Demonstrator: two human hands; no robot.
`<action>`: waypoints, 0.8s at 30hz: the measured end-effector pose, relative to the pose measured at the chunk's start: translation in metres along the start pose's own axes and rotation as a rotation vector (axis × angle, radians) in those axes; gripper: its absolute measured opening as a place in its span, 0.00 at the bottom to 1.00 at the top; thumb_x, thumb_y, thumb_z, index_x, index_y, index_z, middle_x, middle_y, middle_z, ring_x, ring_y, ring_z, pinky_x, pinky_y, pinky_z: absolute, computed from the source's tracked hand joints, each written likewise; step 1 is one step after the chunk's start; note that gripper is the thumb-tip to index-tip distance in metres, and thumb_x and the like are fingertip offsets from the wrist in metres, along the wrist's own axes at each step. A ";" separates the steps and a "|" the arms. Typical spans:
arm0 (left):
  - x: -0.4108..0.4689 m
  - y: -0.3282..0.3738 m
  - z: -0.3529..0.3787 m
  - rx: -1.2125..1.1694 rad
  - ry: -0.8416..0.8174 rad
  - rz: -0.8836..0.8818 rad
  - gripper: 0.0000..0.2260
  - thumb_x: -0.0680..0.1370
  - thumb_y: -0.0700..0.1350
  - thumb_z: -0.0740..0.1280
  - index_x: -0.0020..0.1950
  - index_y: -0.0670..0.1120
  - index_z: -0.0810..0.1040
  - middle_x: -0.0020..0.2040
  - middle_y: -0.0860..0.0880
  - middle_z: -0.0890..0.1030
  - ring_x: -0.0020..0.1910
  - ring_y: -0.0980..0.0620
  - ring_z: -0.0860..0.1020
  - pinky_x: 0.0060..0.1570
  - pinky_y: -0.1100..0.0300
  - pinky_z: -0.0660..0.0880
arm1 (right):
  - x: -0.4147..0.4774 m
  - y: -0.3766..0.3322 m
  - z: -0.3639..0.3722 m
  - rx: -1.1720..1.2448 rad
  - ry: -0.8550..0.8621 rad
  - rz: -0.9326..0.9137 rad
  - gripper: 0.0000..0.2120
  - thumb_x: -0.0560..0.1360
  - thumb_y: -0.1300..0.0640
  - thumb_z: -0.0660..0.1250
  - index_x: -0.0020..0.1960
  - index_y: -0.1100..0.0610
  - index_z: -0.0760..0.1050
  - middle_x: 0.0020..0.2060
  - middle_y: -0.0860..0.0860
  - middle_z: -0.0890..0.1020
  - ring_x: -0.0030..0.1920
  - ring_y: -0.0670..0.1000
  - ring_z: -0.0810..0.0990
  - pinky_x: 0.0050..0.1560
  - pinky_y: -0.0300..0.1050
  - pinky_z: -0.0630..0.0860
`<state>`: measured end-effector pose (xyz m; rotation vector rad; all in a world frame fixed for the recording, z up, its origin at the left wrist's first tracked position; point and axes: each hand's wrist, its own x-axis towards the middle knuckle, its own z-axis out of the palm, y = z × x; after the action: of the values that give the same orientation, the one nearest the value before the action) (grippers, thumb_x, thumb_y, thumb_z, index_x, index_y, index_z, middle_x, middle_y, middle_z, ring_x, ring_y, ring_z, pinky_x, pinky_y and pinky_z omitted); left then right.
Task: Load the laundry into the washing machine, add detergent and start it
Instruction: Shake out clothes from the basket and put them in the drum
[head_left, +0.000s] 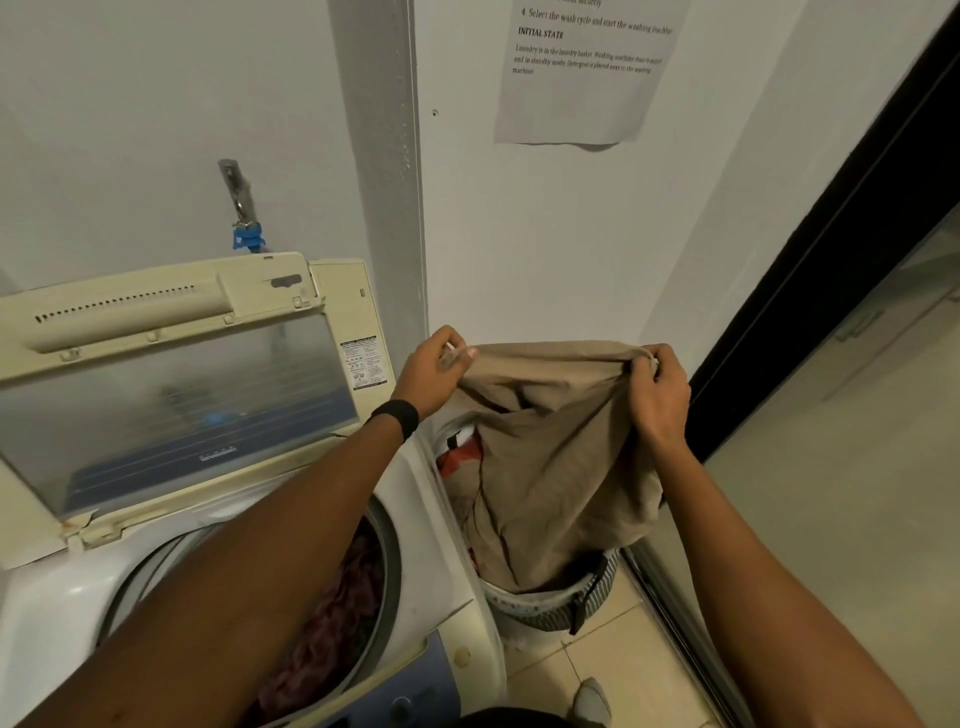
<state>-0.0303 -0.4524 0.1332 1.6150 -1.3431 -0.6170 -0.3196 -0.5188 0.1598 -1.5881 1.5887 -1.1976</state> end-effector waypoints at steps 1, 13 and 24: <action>-0.001 -0.002 0.000 -0.004 0.006 0.001 0.12 0.83 0.52 0.68 0.47 0.44 0.76 0.37 0.50 0.73 0.38 0.53 0.71 0.40 0.61 0.68 | 0.001 -0.001 -0.001 0.022 0.027 0.036 0.08 0.81 0.54 0.58 0.51 0.56 0.74 0.41 0.47 0.78 0.43 0.49 0.76 0.46 0.50 0.72; 0.005 0.047 0.028 -0.376 0.155 -0.060 0.21 0.86 0.55 0.60 0.37 0.47 0.64 0.34 0.48 0.63 0.36 0.51 0.64 0.38 0.60 0.63 | -0.017 -0.021 0.019 0.142 -0.294 -0.031 0.10 0.73 0.64 0.70 0.45 0.56 0.69 0.42 0.48 0.80 0.41 0.48 0.76 0.42 0.42 0.75; -0.002 0.057 0.043 -0.305 -0.120 0.002 0.20 0.81 0.54 0.70 0.58 0.38 0.74 0.51 0.41 0.79 0.49 0.51 0.78 0.52 0.62 0.76 | -0.031 -0.053 0.053 0.473 -0.314 -0.027 0.10 0.76 0.64 0.72 0.48 0.57 0.70 0.44 0.56 0.81 0.48 0.53 0.83 0.50 0.48 0.80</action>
<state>-0.0946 -0.4634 0.1633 1.3470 -1.2662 -0.8833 -0.2456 -0.4923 0.1785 -1.4023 0.9989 -1.1634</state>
